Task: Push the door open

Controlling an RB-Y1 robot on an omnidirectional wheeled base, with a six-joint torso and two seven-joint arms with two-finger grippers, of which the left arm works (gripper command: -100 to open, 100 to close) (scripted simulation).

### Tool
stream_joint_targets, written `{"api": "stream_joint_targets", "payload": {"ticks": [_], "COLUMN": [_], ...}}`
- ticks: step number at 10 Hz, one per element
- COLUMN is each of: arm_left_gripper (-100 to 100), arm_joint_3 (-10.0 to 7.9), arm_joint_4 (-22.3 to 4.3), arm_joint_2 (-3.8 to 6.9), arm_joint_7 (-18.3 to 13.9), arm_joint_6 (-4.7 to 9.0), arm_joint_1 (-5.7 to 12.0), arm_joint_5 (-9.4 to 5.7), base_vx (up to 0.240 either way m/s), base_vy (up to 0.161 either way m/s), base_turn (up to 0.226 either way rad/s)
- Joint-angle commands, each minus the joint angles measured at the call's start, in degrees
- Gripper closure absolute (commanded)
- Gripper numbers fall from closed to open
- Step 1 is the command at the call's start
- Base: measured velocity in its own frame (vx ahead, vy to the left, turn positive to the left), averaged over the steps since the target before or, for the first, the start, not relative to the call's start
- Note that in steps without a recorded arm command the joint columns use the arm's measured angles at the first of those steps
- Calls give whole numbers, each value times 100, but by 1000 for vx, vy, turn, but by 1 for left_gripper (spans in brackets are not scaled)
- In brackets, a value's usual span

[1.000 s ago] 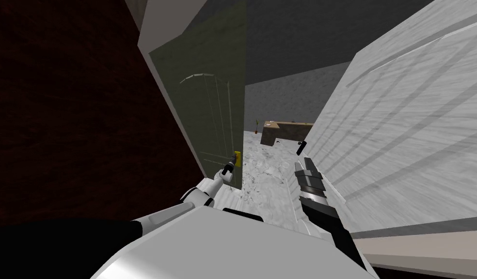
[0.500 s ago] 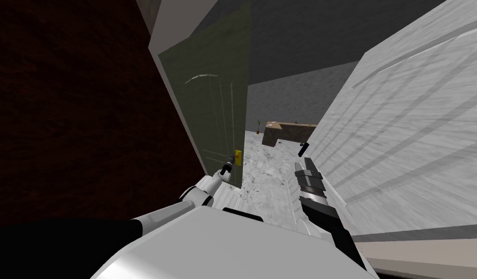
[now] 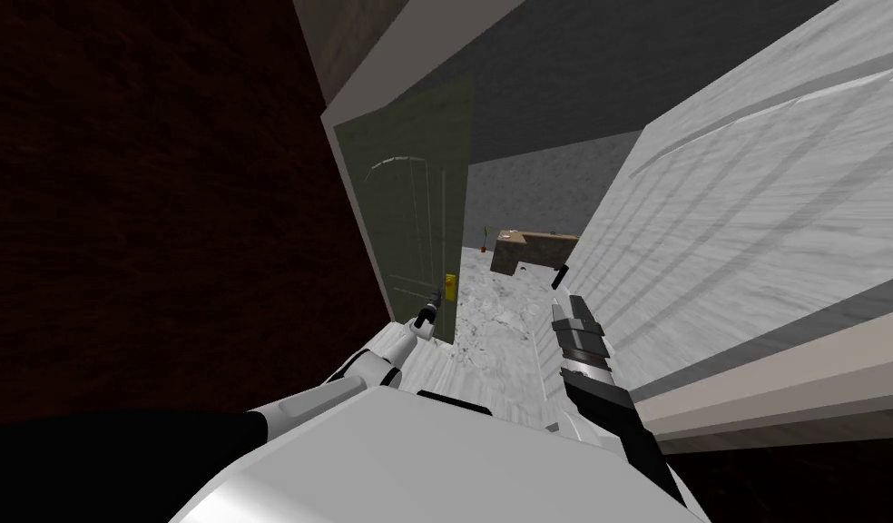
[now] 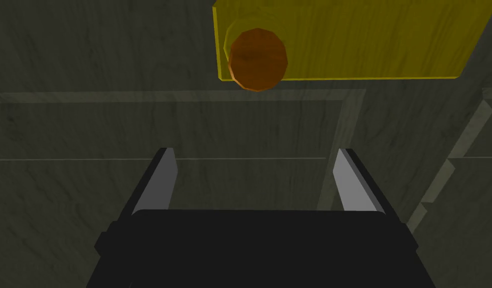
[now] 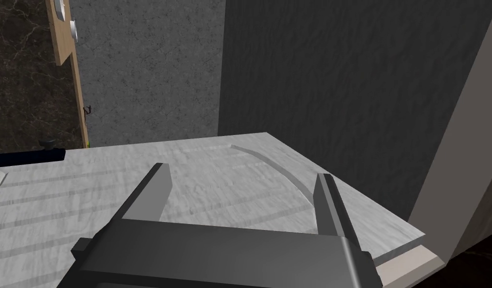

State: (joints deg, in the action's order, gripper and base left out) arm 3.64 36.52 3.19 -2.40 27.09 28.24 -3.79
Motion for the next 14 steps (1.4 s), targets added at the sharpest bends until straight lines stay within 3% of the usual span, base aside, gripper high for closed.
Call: {"api": "stream_joint_targets", "payload": {"ticks": [1,3,6,11,12,14], "arm_left_gripper": [-100,-100,-100,-100,100,100], "arm_joint_3": [15,-12,-36,-72,-72,-72], "arm_joint_4": [31,-71,-78,-83,-83,-83], "arm_joint_2": [-74,1,33,8,8,8], "arm_joint_7": [-16,-5,9,26,26,26], "arm_joint_6": [-14,57,88,129,129,129], "arm_joint_1": [-9,29,22,10,10,10], "arm_joint_5": [-4,-11,-17,-27,-27,-27], "base_vx": [-221,-7,192,184,-13,-29], "base_vy": [-16,-25,-28,-47,1,8], "base_turn": [15,-18,-17,-19,5,-6]}}
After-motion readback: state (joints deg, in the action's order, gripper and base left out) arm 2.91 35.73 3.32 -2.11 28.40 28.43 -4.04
